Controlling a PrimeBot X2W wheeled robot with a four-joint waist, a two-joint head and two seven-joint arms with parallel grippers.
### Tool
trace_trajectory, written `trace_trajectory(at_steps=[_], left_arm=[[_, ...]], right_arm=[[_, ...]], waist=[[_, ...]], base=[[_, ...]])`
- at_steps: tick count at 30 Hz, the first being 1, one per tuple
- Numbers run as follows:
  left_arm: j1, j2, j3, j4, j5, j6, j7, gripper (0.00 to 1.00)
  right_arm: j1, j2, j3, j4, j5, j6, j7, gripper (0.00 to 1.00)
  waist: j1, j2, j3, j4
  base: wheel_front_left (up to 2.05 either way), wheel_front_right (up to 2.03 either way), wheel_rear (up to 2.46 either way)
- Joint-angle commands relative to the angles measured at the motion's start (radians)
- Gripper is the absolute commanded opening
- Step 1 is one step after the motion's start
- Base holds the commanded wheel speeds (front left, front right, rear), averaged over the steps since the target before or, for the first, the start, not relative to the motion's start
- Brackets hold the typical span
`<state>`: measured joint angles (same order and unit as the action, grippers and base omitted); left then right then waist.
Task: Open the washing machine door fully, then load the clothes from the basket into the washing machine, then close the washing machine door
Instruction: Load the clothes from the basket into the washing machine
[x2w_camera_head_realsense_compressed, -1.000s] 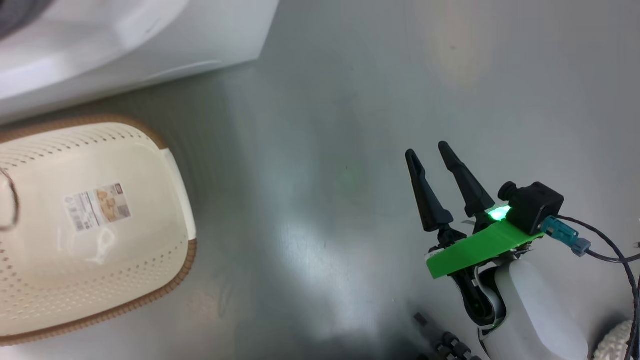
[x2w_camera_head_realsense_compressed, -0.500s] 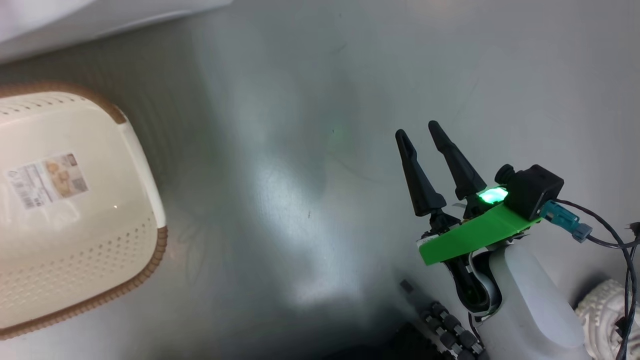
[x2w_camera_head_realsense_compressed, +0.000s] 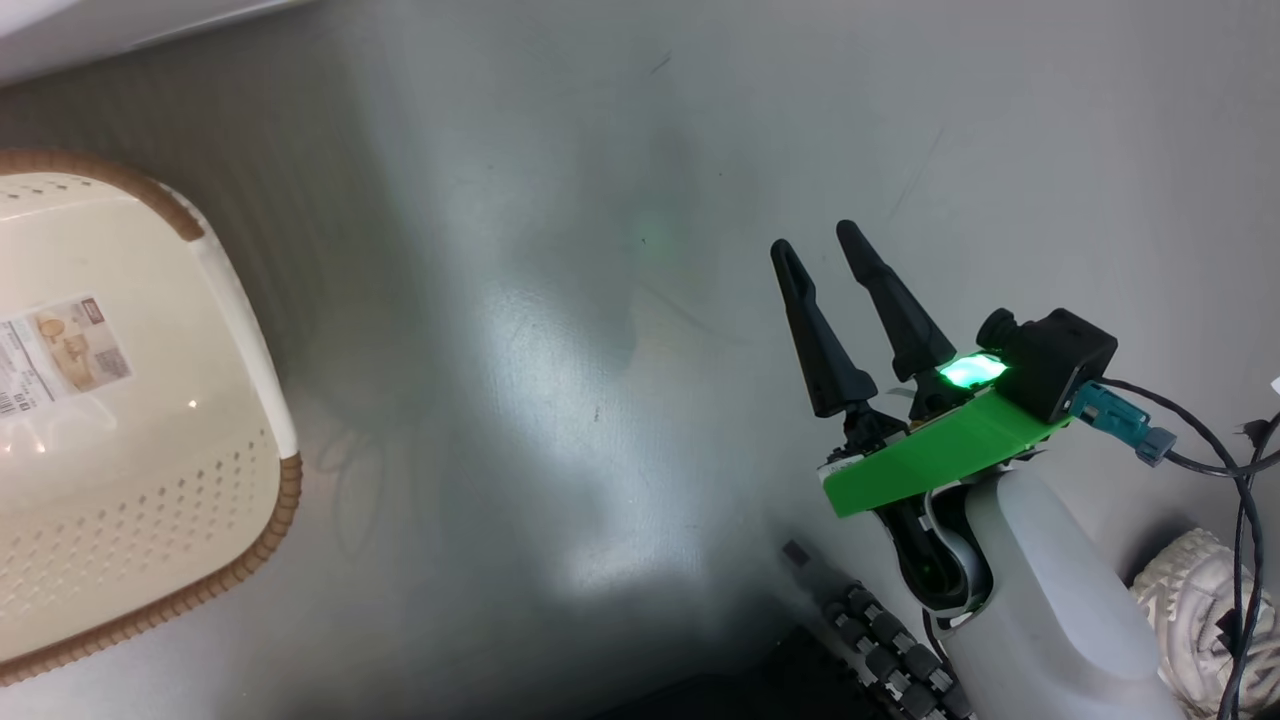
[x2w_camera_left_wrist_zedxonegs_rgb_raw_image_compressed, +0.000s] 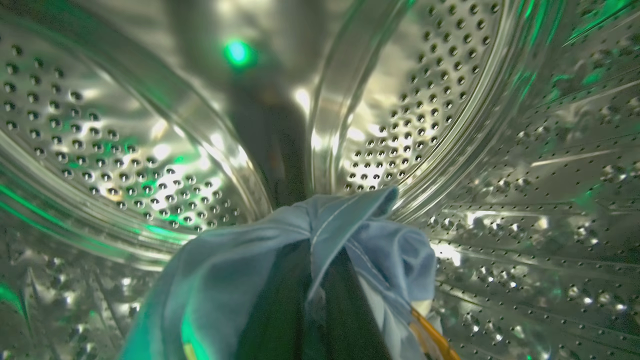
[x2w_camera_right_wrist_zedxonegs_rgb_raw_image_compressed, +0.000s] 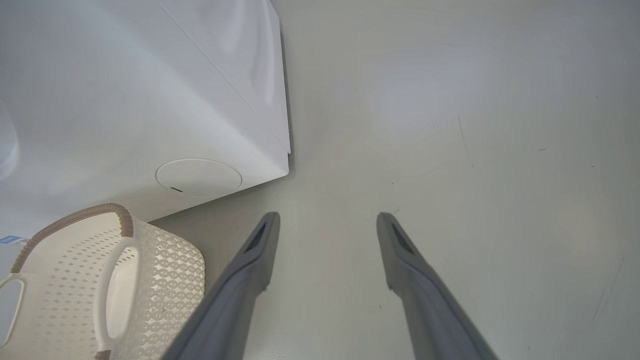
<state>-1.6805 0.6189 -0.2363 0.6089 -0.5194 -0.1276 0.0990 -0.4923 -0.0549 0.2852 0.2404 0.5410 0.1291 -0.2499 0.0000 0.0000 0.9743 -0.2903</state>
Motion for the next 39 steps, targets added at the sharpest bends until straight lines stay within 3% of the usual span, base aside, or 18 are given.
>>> trace_trajectory(at_steps=[1,8,24,25,26,39], left_arm=[[-0.017,0.051,-0.009,-0.004,-0.007,-0.003,0.03,0.0],[-0.054,0.043,-0.041,0.087,-0.041,-0.002,0.189,0.0],[-0.02,0.03,-0.05,0.158,-0.089,0.023,0.304,0.0],[-0.015,0.03,-0.049,0.155,-0.091,0.024,0.297,0.19],[-0.007,0.028,-0.043,0.153,-0.097,0.027,0.285,1.0],[0.145,0.003,-0.032,0.135,-0.12,0.058,0.187,1.0]], right_arm=[[0.035,0.005,0.027,-0.013,0.009,0.002,-0.012,1.0],[0.038,0.005,0.035,-0.003,0.016,0.002,-0.012,1.0],[0.034,0.005,0.021,0.009,0.006,0.002,-0.012,1.0],[0.034,0.005,0.02,0.009,0.005,0.002,-0.012,1.0],[0.034,0.005,0.019,0.008,0.005,0.002,-0.012,1.0],[0.039,0.005,-0.009,0.014,-0.017,0.002,-0.012,1.0]], waist=[[0.0,0.0,0.001,-0.003],[0.0,0.0,0.001,-0.01],[0.0,0.0,-0.037,0.007],[0.0,0.0,-0.039,0.009],[0.0,0.0,-0.042,0.01],[0.0,0.0,-0.103,0.045]], base=[[0.0,0.0,0.0],[0.0,0.0,0.0],[0.0,0.0,0.0],[0.0,0.0,0.0],[0.0,0.0,0.0],[0.0,0.0,0.0]])
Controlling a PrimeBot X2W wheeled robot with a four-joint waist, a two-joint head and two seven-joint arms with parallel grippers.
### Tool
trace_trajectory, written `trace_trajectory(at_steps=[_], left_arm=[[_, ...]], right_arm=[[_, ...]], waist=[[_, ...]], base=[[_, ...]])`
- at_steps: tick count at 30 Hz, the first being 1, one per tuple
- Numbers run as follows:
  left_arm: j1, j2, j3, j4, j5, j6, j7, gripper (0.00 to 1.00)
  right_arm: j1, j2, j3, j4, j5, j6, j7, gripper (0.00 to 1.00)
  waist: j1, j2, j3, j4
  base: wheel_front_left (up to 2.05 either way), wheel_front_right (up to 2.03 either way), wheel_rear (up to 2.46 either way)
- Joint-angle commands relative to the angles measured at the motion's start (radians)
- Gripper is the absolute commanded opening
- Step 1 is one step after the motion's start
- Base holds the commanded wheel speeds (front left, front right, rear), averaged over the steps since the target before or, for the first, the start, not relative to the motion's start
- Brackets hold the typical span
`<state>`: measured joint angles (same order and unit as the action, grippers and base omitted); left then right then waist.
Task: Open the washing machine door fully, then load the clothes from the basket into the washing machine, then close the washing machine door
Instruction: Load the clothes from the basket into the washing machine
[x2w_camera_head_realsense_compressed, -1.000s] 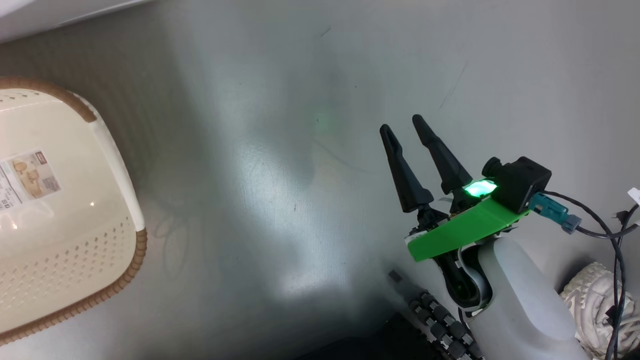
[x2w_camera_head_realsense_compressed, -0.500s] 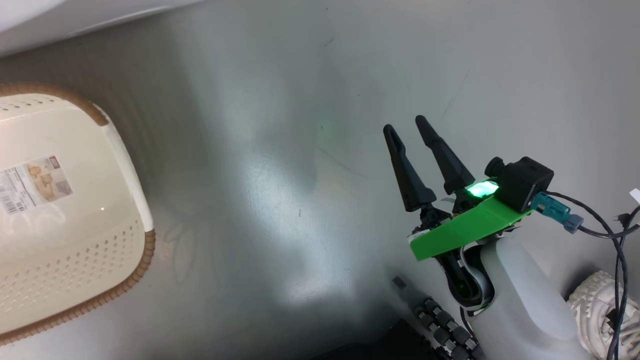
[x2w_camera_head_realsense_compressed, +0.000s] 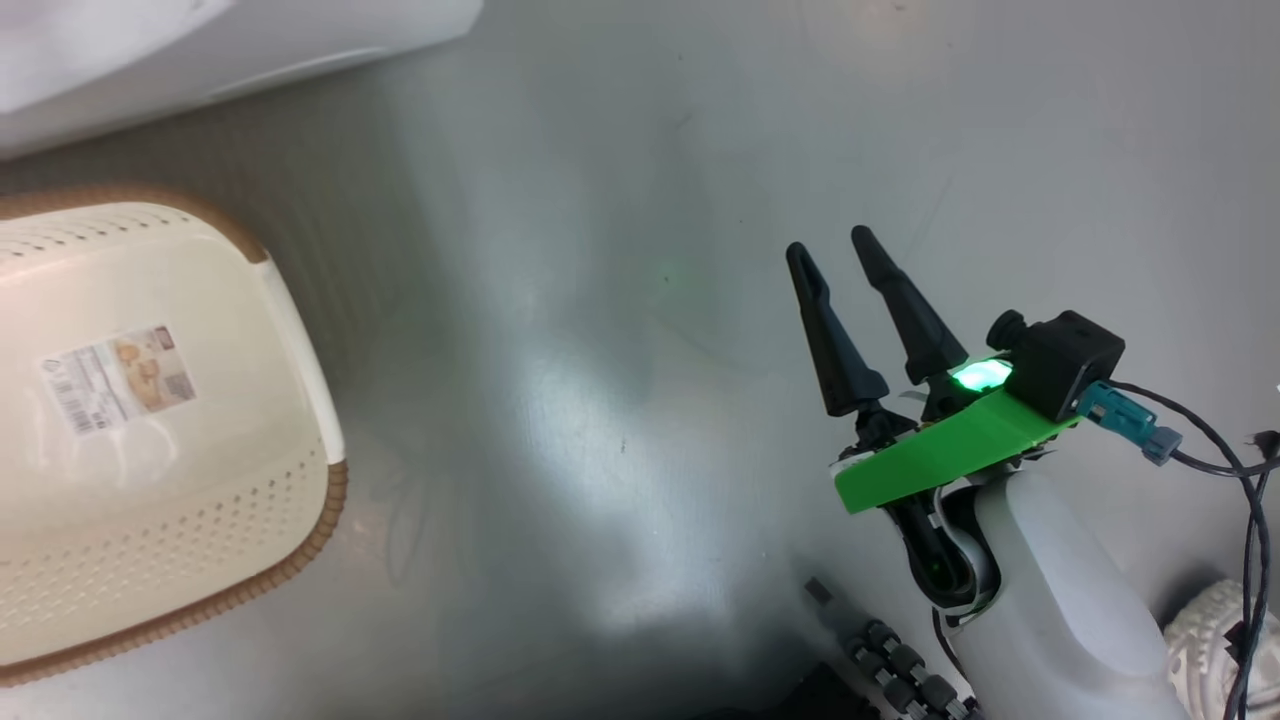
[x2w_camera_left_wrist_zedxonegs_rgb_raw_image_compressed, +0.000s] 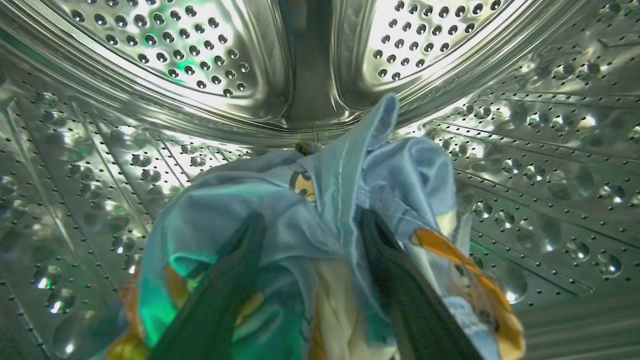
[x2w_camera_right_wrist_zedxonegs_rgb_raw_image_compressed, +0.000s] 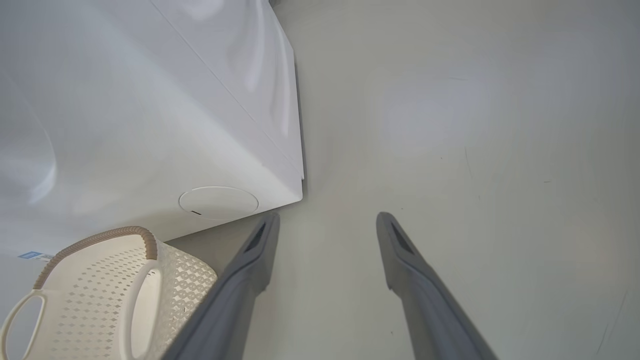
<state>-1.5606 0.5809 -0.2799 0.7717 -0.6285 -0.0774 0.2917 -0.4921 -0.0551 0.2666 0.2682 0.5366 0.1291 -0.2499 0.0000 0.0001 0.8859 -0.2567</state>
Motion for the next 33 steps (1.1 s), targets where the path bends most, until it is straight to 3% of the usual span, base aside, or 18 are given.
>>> trace_trajectory(at_steps=[1,17,33], left_arm=[[0.039,0.039,0.014,-0.031,-0.015,0.009,-0.018,1.0],[0.308,-0.036,0.049,-0.113,-0.082,0.033,-0.186,1.0],[0.599,-0.097,0.066,-0.288,-0.121,0.092,-0.299,1.0]], right_arm=[[0.039,0.005,0.006,-0.013,-0.017,0.002,-0.012,1.0],[0.066,0.005,-0.046,0.01,-0.087,0.002,-0.012,1.0],[0.118,0.005,-0.069,0.038,-0.118,0.002,-0.012,1.0]], waist=[[0.0,-0.0001,-0.021,0.015],[0.0,-0.0001,-0.164,0.095],[0.0,-0.0001,-0.308,0.135]], base=[[0.0,0.0,0.0],[0.0,0.0,0.0],[0.0,0.0,0.0]])
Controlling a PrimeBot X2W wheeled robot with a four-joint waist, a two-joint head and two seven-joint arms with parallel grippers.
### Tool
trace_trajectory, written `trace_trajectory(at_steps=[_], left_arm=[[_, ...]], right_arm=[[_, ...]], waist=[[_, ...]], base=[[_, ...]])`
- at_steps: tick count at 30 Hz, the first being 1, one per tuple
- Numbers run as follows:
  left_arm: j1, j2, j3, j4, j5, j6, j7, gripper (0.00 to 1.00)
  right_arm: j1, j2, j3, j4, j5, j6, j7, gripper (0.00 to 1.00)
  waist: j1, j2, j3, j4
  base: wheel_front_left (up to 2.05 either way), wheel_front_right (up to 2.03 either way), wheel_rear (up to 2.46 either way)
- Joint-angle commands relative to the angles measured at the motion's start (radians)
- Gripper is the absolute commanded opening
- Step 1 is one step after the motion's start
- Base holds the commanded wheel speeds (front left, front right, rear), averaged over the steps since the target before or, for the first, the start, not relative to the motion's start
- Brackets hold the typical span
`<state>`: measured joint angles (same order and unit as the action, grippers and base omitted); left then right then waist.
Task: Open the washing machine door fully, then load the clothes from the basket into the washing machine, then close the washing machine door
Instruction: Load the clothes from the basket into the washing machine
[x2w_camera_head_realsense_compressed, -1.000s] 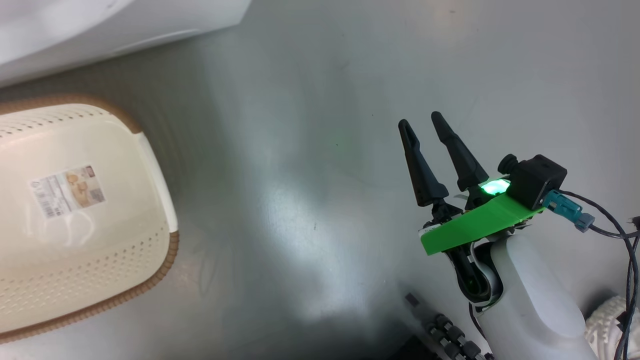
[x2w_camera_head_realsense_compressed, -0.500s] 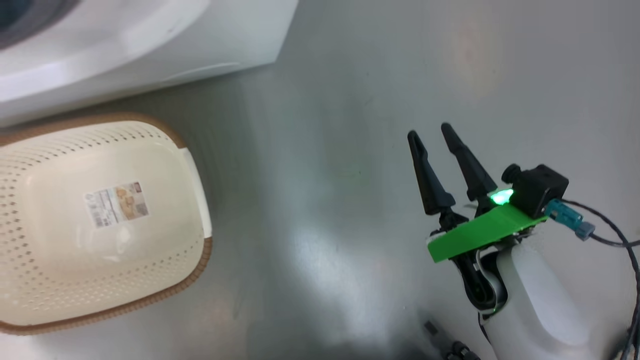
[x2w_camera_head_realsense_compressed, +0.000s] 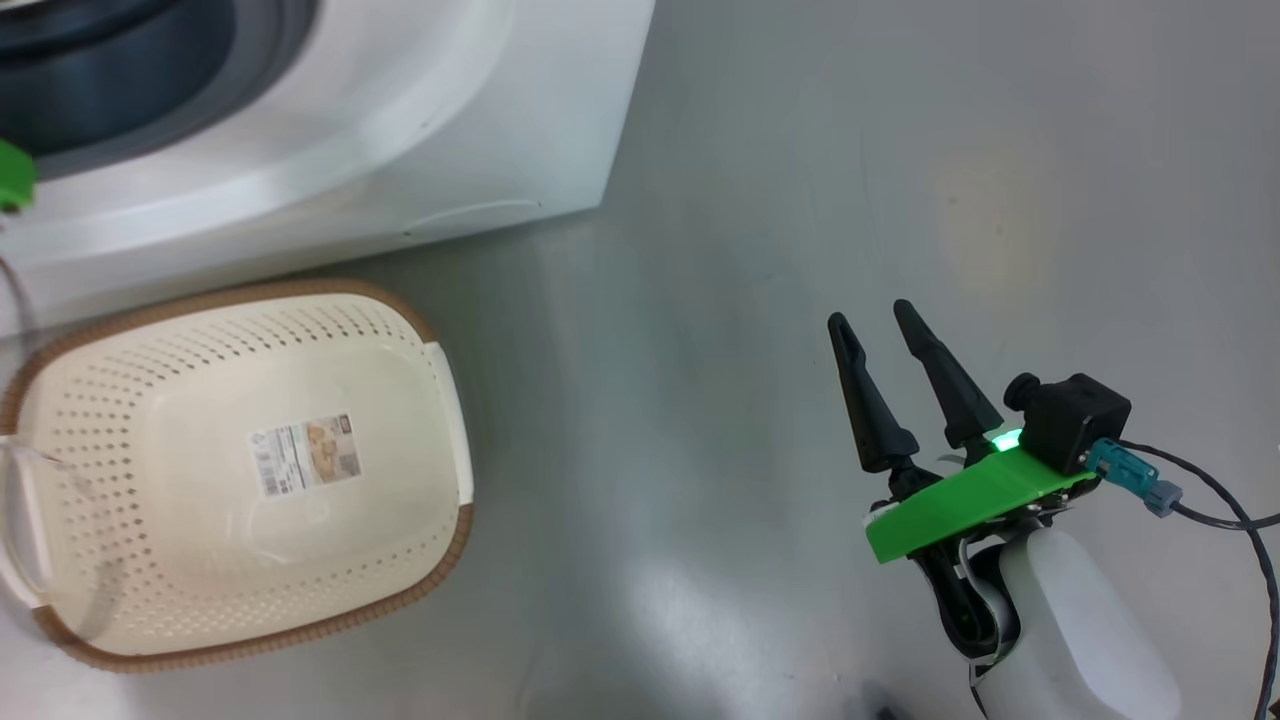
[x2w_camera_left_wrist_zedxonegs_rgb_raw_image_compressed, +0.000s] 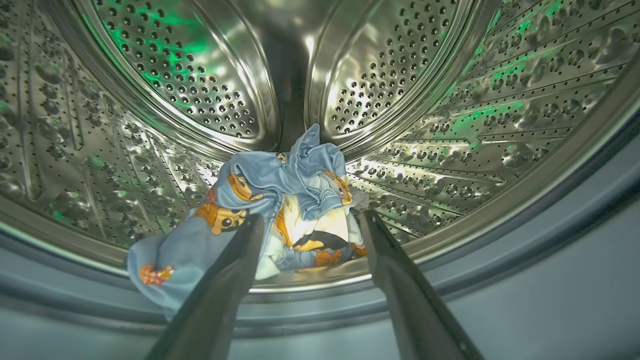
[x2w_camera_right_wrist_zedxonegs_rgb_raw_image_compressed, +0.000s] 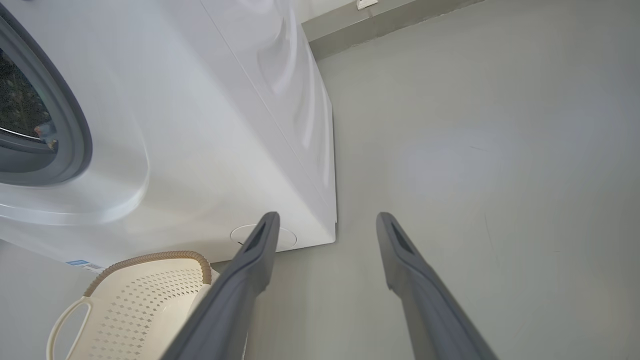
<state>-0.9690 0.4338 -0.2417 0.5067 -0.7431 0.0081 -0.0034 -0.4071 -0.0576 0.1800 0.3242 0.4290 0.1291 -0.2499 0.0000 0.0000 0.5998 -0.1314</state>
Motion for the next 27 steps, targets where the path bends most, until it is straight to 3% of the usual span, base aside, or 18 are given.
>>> trace_trajectory(at_steps=[1,27], left_arm=[[0.026,0.047,0.029,-0.037,-0.008,0.01,-0.012,1.0],[0.532,-0.035,0.034,-0.292,-0.016,0.09,-0.211,1.0]], right_arm=[[0.036,0.007,0.017,-0.017,-0.012,0.002,-0.012,1.0],[0.138,0.007,-0.017,0.021,-0.06,0.002,-0.012,1.0]], waist=[[0.0,0.0,-0.031,0.012],[0.0,0.0,-0.308,0.053]], base=[[0.0,0.0,0.0],[0.0,0.0,0.0]])
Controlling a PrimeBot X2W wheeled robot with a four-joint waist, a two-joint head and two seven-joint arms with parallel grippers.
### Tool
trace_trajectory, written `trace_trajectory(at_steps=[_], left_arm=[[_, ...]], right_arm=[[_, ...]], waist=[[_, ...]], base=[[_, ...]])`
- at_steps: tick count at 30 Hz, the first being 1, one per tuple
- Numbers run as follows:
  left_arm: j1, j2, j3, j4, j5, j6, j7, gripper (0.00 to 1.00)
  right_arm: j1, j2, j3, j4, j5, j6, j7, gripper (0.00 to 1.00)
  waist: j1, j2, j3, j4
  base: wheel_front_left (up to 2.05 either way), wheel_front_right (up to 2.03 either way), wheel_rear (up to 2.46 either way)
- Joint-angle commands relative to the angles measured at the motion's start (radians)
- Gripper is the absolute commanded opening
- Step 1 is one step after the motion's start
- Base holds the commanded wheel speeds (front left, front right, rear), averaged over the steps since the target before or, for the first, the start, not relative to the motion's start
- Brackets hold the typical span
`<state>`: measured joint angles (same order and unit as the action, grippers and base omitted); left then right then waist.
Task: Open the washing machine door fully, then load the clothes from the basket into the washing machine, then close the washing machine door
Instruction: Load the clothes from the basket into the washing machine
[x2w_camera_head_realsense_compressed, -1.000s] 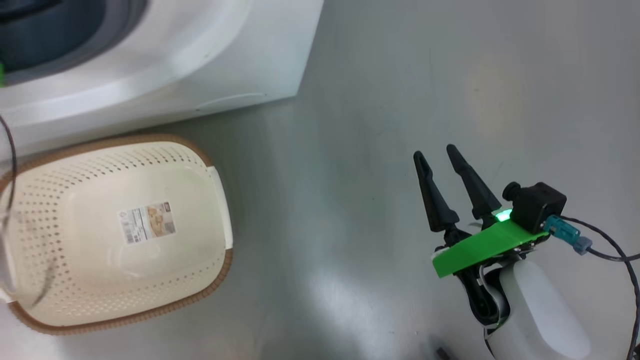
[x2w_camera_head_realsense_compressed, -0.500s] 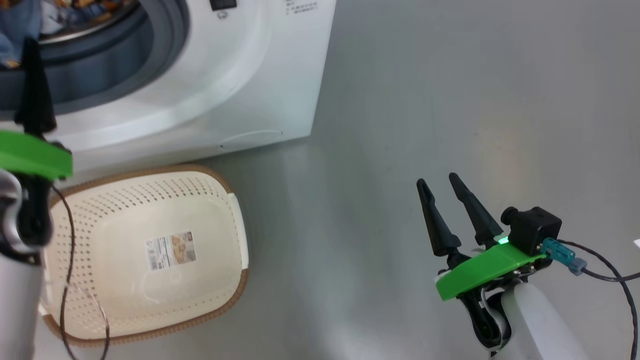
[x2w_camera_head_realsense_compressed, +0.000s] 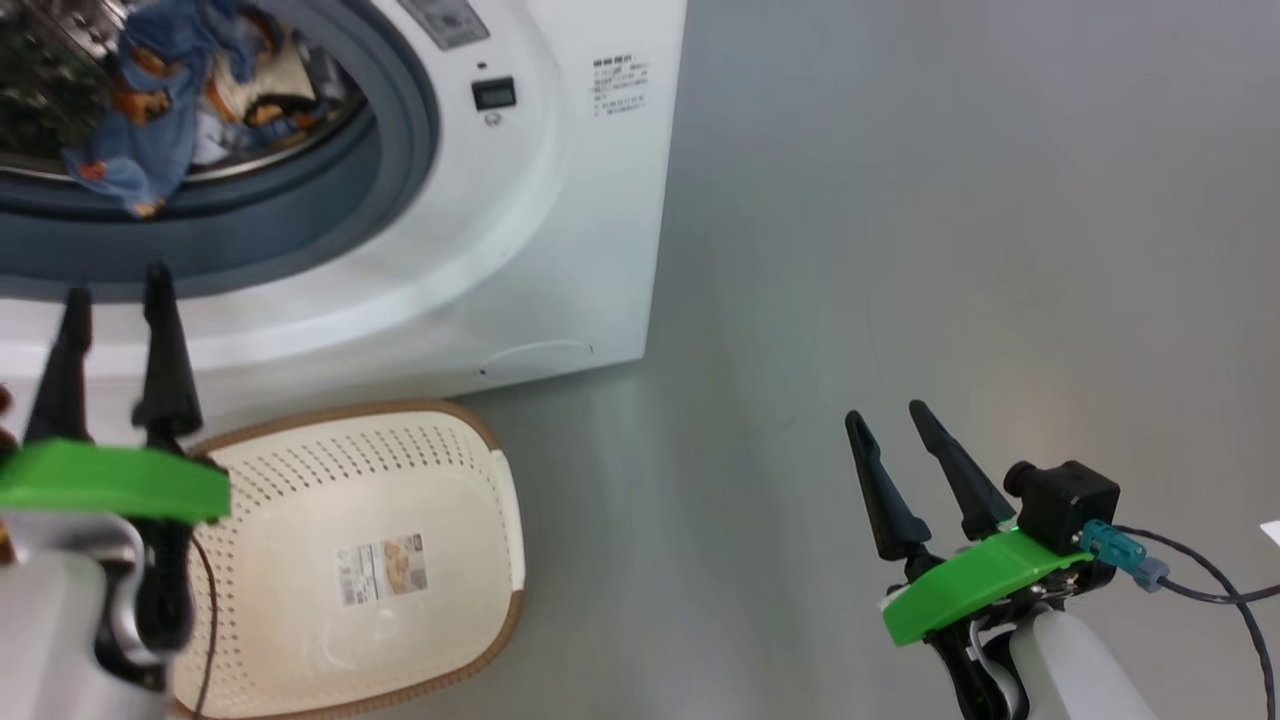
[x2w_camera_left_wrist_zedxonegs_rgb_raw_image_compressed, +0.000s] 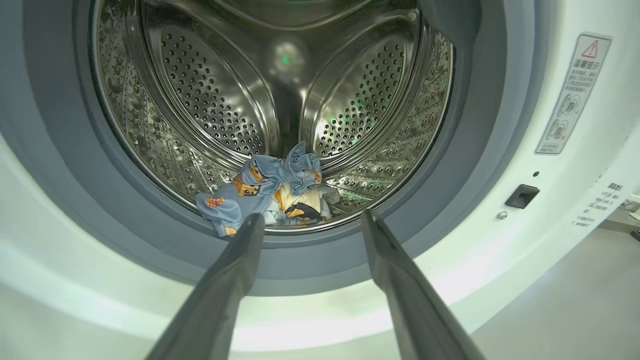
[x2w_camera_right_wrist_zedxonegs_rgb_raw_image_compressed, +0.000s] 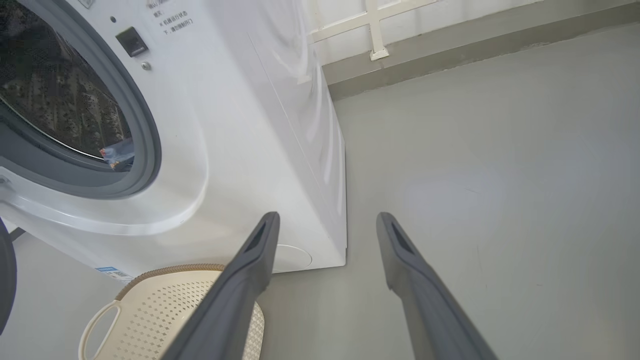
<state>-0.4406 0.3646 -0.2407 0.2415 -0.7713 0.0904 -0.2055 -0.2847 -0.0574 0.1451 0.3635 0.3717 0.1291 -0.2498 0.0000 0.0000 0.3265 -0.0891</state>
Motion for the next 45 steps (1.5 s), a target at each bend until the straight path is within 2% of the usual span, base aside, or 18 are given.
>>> trace_trajectory(at_steps=[1,8,16,22,28,33,45], left_arm=[[0.022,0.03,0.033,-0.034,0.017,0.011,-0.016,1.0],[0.158,-0.001,0.068,-0.081,0.053,0.024,-0.051,1.0],[0.282,-0.033,0.123,-0.131,0.129,0.014,-0.056,1.0],[0.406,-0.088,0.186,-0.2,0.296,0.036,-0.056,1.0],[0.508,-0.147,0.233,-0.227,0.369,0.018,-0.056,1.0],[0.559,-0.174,0.252,-0.237,0.449,0.0,-0.056,1.0],[0.63,-0.26,0.31,-0.243,0.539,-0.038,-0.056,1.0]], right_arm=[[0.02,0.007,0.017,-0.017,-0.003,0.002,-0.012,1.0],[0.047,0.007,0.018,-0.019,-0.039,0.002,-0.012,1.0],[0.083,0.007,0.012,-0.022,-0.035,0.002,-0.012,1.0],[0.109,0.007,0.008,-0.024,-0.046,0.002,-0.012,1.0],[0.132,0.007,0.0,-0.022,-0.058,0.002,-0.012,1.0],[0.148,0.007,0.001,-0.021,-0.058,0.002,-0.012,1.0],[0.155,0.007,0.006,-0.018,-0.064,0.002,-0.012,1.0]], waist=[[0.0,0.0,-0.045,0.012],[0.0,0.0,-0.105,0.012],[0.0,0.0,-0.168,0.009],[0.0,0.0,-0.221,0.003],[0.0,0.0,-0.257,0.001],[0.0,0.0,-0.28,-0.002],[0.0,0.0,-0.302,-0.011]], base=[[0.0,0.0,0.0],[0.0,0.0,0.0],[0.0,0.0,0.0],[0.0,0.0,0.0],[0.0,0.0,0.0],[0.0,0.0,0.0],[0.0,0.0,0.0]])
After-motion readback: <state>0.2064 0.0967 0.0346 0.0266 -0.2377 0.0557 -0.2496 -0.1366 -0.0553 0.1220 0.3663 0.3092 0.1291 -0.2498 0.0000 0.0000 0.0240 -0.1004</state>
